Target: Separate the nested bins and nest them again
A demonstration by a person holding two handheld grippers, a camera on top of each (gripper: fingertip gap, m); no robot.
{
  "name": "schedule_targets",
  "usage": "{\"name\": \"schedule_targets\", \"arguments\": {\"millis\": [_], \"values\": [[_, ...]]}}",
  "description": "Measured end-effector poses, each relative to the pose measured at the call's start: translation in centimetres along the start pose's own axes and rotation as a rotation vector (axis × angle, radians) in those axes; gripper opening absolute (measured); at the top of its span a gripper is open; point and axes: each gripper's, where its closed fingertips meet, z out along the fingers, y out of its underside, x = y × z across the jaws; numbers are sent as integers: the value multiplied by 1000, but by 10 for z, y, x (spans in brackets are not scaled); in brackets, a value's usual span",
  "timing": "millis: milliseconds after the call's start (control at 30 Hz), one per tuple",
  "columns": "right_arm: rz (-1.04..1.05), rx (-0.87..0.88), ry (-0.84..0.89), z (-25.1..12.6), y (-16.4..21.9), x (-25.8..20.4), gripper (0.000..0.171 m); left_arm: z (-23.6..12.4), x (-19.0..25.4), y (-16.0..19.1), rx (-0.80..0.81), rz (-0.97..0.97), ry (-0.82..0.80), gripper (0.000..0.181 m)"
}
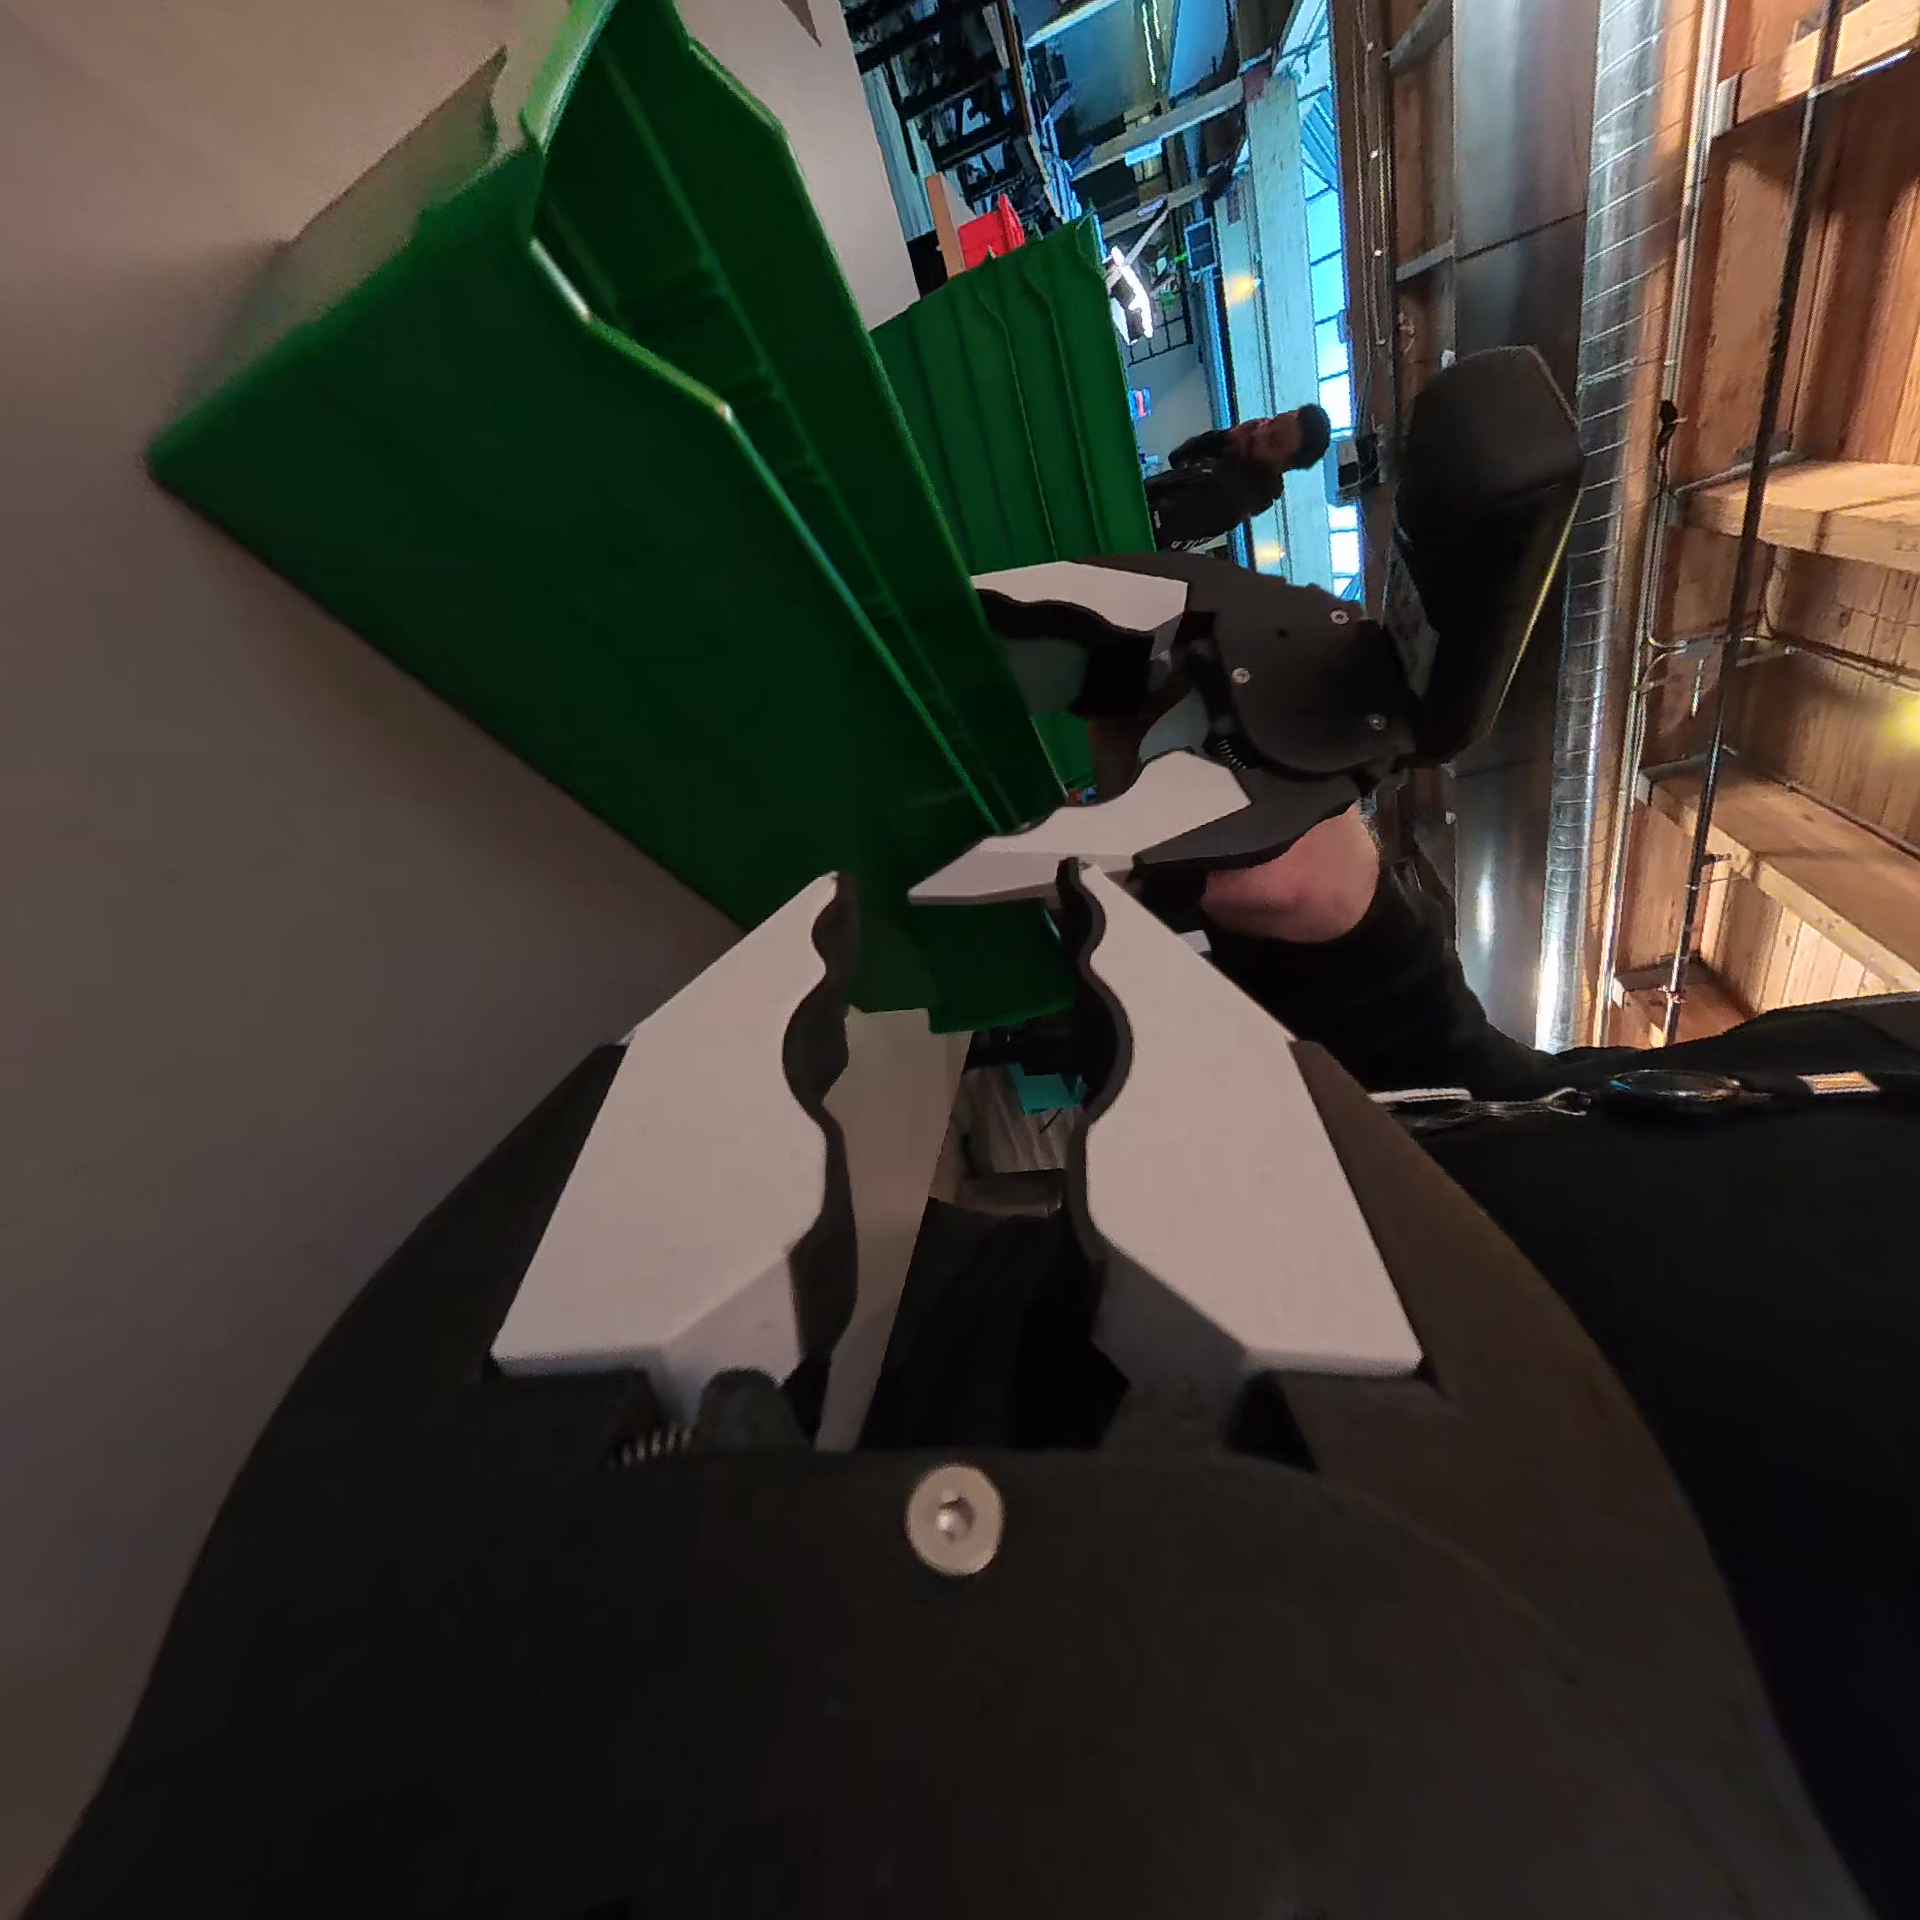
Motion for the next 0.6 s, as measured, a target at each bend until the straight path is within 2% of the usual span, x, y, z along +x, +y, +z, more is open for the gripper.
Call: {"name": "schedule_targets", "arguments": {"millis": [167,300,467,600], "values": [[64,46,-7,-15,7,14,100,5,-2,5,-6,-12,-1,37],[165,109,-17,-47,12,38,98,10,-1,4,-13,-7,0,38],[314,249,15,-134,11,93,98,17,1,3,-31,5,2,37],[406,285,172,-223,31,158,99,22,0,4,-42,3,6,38]]}}
